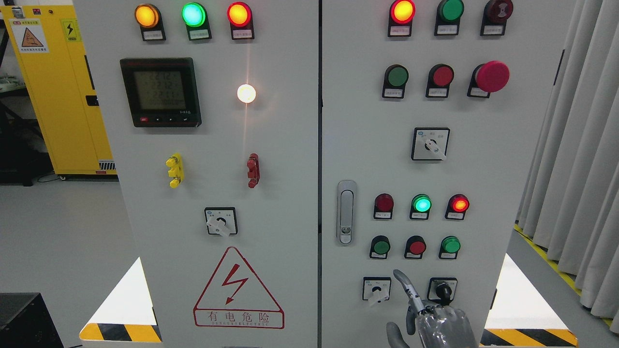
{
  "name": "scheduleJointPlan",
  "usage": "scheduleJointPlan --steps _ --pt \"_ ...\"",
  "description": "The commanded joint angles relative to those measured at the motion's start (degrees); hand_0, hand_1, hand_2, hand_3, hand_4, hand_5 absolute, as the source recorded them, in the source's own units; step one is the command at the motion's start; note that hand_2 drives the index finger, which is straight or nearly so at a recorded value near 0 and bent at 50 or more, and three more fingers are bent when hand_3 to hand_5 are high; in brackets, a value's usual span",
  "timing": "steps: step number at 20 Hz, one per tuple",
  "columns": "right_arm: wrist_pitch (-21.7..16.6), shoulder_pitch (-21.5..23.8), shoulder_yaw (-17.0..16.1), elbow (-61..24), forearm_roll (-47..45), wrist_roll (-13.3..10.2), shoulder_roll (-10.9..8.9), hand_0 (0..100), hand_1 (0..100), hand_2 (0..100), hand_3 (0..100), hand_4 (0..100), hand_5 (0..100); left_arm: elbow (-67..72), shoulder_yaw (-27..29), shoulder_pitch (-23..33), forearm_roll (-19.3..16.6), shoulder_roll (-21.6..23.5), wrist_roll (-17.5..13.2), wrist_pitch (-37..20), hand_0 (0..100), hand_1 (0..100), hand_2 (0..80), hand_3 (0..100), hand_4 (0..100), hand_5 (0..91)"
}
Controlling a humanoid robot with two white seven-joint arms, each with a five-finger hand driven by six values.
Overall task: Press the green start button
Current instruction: 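Raise the right hand toward the green button in the lower button row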
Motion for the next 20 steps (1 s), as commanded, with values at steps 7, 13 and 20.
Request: scheduleJointPlan --steps 7,13,20 --pt "1.60 -4.23 2.39 2.49 1.42 0.65 -0.12 62 91 0 89 93 98 0.00 0.01 0.02 0.01 -0.05 -0.07 0.05 12 56 0.0 0 0 0.0" --pt "1.69 -5.03 3.36 4.69 1.42 0.65 -0.12 65 91 0 89 93 98 0.00 0.01 0.02 0.01 0.04 -0.07 0.05 12 56 0.0 0 0 0.0" --pt "2.21 -5.73 3.45 6.80 0.90 0.65 -0.12 68 91 0 88 93 98 0.00 0.01 -0.06 0.01 -0.05 -0.07 0.05 12 56 0.0 0 0 0.0"
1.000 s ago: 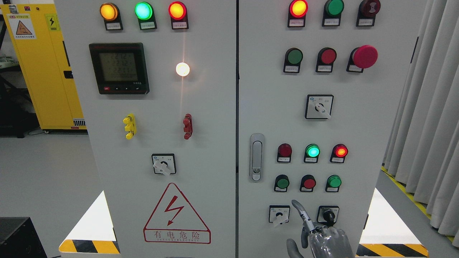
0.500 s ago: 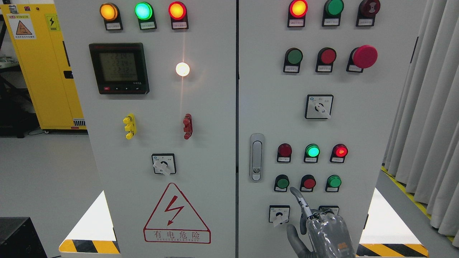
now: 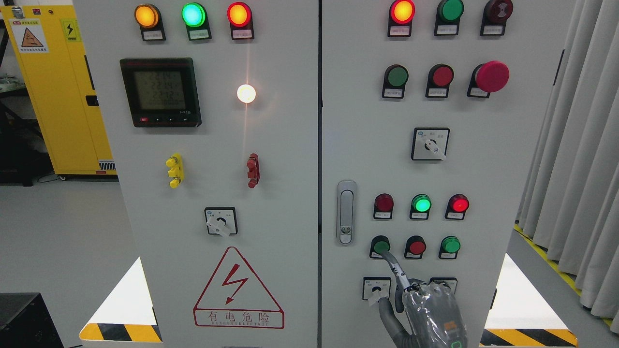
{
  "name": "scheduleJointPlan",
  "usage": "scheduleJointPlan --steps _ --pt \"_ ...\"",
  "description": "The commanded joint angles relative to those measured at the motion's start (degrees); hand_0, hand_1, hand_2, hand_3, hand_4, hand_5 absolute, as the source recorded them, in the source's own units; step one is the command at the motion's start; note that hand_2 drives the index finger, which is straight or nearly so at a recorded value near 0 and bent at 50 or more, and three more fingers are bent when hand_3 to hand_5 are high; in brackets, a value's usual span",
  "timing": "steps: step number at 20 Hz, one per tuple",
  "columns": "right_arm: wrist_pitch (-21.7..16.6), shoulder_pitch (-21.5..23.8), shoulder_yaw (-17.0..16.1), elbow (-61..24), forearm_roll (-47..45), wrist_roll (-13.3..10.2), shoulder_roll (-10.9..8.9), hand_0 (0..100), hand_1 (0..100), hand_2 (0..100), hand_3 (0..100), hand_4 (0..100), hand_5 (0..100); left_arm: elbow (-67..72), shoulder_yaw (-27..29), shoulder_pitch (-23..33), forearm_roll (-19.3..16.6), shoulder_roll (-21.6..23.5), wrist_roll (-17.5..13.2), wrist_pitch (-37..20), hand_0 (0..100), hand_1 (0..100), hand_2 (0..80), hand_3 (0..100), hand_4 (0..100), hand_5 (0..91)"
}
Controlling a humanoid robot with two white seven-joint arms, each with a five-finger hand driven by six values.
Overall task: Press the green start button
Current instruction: 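Raise the right hand toward the green button in the lower button row, then press the green button with the right hand's extended finger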
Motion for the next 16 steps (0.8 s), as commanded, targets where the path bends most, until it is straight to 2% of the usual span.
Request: scheduleJointPlan --steps 1,16 --pt "0.68 -0.72 0.98 3.08 -0.56 0.00 -0.02 69 91 0 88 93 98 0.00 0.01 -0.08 0.01 -0.05 -0.04 0.05 12 56 0.0 0 0 0.0" --pt "0.86 -2.83 0.28 4.93 -1.09 0.09 -0.02 71 91 0 88 93 99 0.00 0.01 0.01 0.01 -0.05 -0.04 0.05 12 56 0.0 0 0 0.0"
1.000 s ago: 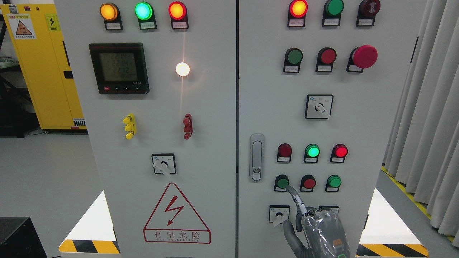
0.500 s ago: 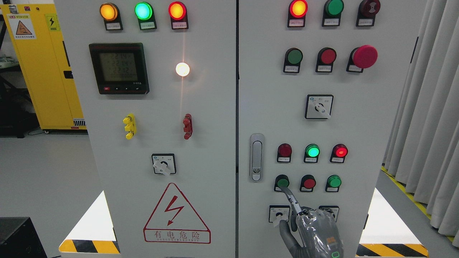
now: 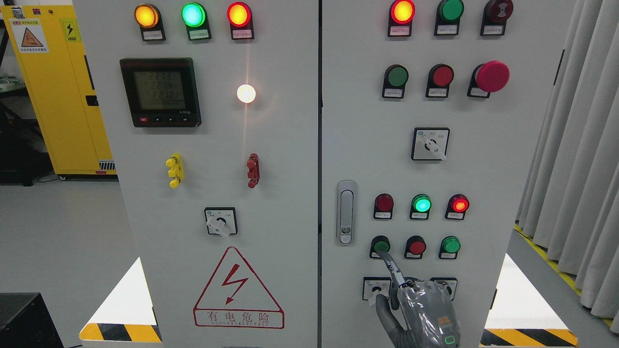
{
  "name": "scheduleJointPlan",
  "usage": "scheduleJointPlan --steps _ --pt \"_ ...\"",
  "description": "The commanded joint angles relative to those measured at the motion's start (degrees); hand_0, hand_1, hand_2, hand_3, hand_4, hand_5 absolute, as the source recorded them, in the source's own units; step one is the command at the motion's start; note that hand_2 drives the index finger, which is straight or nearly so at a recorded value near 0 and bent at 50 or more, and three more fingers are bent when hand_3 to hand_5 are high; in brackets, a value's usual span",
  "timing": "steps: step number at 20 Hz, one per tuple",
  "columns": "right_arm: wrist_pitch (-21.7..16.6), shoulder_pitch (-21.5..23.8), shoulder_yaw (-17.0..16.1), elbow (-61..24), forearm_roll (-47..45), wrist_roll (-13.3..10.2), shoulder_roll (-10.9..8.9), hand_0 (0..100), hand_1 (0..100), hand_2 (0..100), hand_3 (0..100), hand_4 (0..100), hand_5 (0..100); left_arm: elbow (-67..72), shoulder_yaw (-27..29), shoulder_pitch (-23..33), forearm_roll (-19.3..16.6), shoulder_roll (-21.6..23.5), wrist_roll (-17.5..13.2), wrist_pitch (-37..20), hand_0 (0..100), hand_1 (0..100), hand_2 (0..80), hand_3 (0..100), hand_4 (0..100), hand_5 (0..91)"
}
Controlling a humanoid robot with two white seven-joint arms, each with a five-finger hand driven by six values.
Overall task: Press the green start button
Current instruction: 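Press the green button with the right hand's extended finger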
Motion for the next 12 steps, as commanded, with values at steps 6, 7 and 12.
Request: scheduleJointPlan --steps 6,7,12 --pt "0.10 -0.88 -0.30 2.74 -1.48 0.91 -0.01 73 92 0 88 93 98 0.00 0.02 0.03 -0.06 -0.05 -0.04 0.05 12 56 0.0 0 0 0.0" --pt "0.10 -0.96 -0.30 3.09 -1.66 1.00 -0.01 74 92 0 88 93 98 0.00 -0.07 0.03 0.03 -0.05 -0.04 0.05 12 56 0.0 0 0 0.0" --pt "0.72 -1.32 -0.30 3.97 -2.79 1.00 -0.01 75 92 0 88 93 98 0.00 0.02 0.03 0.03 -0.05 -0.04 0.05 12 56 0.0 0 0 0.0"
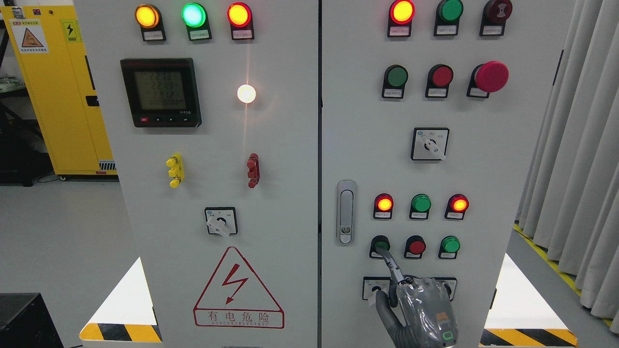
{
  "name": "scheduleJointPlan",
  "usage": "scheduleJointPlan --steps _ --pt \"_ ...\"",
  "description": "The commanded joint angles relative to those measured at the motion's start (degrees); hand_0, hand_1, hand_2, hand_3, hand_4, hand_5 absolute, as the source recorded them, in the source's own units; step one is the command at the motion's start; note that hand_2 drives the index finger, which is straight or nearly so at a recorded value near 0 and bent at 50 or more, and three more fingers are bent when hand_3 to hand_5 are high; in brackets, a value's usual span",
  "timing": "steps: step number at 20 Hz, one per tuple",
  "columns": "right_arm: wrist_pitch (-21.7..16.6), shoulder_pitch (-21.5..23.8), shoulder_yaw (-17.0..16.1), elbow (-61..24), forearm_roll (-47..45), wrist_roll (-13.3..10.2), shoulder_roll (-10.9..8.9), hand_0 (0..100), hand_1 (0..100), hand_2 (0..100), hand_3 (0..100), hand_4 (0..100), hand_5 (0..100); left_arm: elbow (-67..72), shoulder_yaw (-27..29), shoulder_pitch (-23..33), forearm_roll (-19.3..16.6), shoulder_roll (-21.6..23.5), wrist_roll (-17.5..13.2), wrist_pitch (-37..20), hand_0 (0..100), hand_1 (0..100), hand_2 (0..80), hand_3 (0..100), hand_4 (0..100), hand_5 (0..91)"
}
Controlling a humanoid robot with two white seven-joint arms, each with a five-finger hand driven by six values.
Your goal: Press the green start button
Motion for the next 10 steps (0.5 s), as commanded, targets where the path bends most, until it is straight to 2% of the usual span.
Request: scheduleJointPlan --steps 1,10 --pt "0.55 -0.45 -0.17 2.18 -1.77 0.20 0.00 75 92 0 88 93 98 0.00 0.02 -0.08 0.02 -0.04 -0.04 0.05 12 56 0.0 0 0 0.0" --pt "0.90 -0.46 -0.17 1.57 -2.30 0.02 0.08 77 92 0 88 94 98 0.00 -0.07 0.00 0.02 0.05 -0.04 0.05 12 56 0.0 0 0 0.0"
